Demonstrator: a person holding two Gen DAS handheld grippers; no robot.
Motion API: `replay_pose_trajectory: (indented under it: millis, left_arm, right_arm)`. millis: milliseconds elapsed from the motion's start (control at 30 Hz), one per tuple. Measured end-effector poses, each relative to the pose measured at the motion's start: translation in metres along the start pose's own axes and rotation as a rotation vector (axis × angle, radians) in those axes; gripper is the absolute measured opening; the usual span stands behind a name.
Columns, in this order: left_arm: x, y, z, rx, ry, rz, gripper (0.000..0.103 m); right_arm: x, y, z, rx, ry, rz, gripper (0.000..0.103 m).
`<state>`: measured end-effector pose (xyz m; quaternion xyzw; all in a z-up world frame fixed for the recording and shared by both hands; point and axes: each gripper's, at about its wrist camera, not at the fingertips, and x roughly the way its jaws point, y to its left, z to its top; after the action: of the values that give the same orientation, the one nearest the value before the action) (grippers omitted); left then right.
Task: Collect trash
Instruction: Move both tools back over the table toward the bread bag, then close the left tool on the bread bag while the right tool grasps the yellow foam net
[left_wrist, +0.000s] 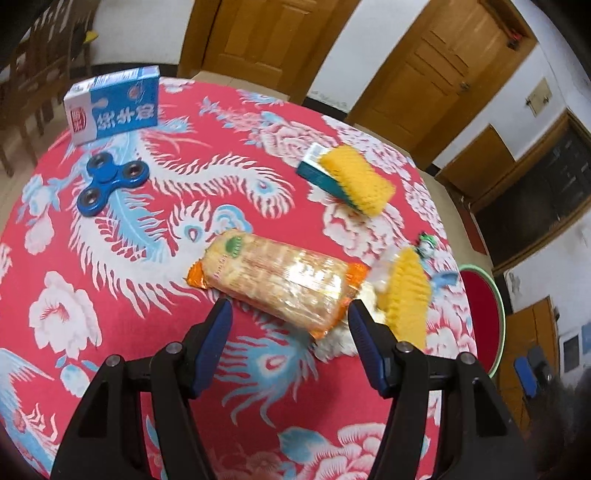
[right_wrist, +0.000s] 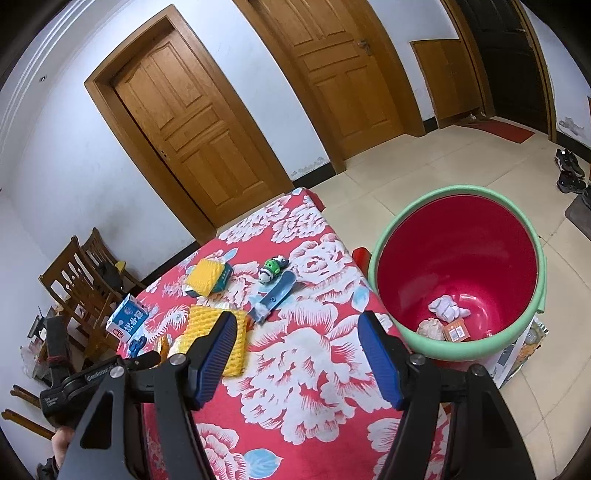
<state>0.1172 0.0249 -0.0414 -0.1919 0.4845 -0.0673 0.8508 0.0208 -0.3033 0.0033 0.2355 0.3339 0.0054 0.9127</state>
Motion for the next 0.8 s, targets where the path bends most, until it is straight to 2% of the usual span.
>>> replay_pose_trajectory:
  millis: [167, 367, 567, 800]
  left_arm:
    - [0.007, 0.017, 0.012, -0.058, -0.010, 0.021, 0.068]
    - [0.016, 0.033, 0.030, -0.076, -0.029, 0.079, 0.069]
    - [0.033, 0.035, 0.051, -0.052, -0.016, 0.112, 0.069]
    - [0.051, 0.013, 0.063, 0.074, -0.009, 0.158, 0.073]
  right_arm:
    - [0.006, 0.000, 0.001, 0.000, 0.012, -0.014, 0.071]
    - [0.018, 0.001, 0.002, 0.007, 0.032, -0.019, 0.071]
    - [0.029, 0.003, 0.002, 0.003, 0.056, -0.022, 0.071]
    - [0.036, 0.001, 0.003, 0.007, 0.066, -0.047, 0.071]
